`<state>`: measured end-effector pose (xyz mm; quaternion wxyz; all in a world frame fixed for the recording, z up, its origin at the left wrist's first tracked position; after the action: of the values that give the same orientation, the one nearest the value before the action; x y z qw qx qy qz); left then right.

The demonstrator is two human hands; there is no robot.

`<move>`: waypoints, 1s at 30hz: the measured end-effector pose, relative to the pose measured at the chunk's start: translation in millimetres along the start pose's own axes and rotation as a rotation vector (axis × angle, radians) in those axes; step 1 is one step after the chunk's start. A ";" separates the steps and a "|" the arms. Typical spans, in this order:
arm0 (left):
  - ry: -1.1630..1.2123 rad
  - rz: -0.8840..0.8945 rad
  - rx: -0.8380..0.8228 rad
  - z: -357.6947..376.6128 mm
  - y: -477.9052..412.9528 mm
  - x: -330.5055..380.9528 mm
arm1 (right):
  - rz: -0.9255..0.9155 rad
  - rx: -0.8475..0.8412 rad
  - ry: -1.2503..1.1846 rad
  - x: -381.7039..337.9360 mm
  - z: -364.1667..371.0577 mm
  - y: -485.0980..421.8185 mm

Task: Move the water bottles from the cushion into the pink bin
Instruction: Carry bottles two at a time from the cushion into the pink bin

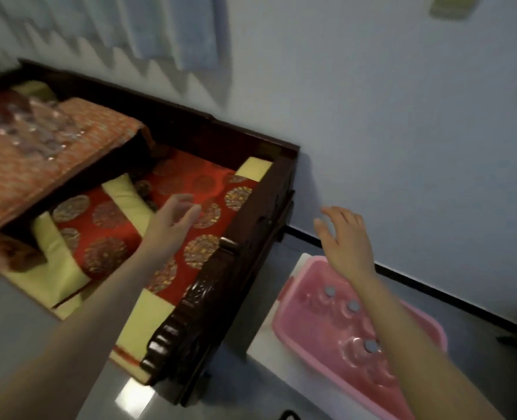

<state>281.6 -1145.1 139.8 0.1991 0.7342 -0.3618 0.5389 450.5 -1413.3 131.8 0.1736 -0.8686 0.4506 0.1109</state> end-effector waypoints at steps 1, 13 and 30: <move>-0.029 -0.005 0.043 -31.4 5.2 -0.8 | -0.049 -0.006 0.008 -26.6 3.4 -5.0; -0.261 -0.137 0.434 -362.0 147.7 -83.7 | -0.487 -0.103 -0.088 -370.6 106.8 34.1; -0.320 -0.304 0.607 -597.5 111.7 -210.4 | -0.655 -0.243 -0.129 -632.4 253.1 -13.2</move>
<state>-221.5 -744.3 135.1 -0.0088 0.8801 -0.0989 0.4643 92.0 -833.9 123.6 0.1233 -0.9725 0.1198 0.1569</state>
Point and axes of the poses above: each hand's wrist, its own y-axis away from the middle knuckle, its own z-axis out of the palm, x = y × z, the point moved 2 cm from there along -y, towards the middle knuckle, and after that the axes turned 14 degrees about y, right-handed, at the moved point
